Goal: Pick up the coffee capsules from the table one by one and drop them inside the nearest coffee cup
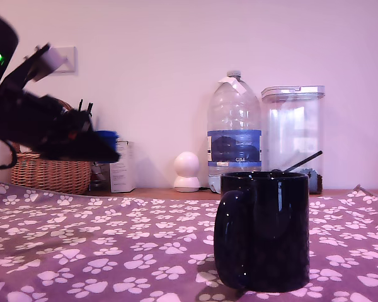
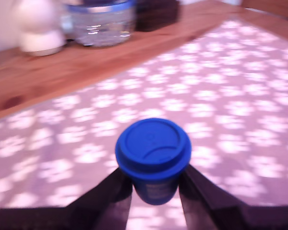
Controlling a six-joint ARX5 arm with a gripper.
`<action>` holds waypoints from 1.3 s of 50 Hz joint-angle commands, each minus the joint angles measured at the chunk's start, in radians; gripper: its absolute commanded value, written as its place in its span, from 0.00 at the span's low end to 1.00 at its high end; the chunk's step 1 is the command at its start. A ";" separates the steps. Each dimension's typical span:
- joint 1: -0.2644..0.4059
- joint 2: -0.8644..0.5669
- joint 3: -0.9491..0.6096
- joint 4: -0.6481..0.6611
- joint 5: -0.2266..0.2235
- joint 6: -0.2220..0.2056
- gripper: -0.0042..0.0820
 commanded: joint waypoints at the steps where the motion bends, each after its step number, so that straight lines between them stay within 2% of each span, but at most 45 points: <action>1: -0.019 -0.032 0.000 -0.024 0.011 0.001 0.17; 15: -0.129 -0.159 0.000 -0.195 0.060 -0.001 0.17; 28: -0.256 -0.260 0.000 -0.302 0.057 -0.001 0.17; 37: -0.330 -0.287 0.000 -0.327 0.043 -0.002 0.17; 48: -0.363 -0.287 0.000 -0.341 0.006 -0.001 0.17; 65: -0.373 -0.286 0.010 -0.312 0.006 -0.003 0.17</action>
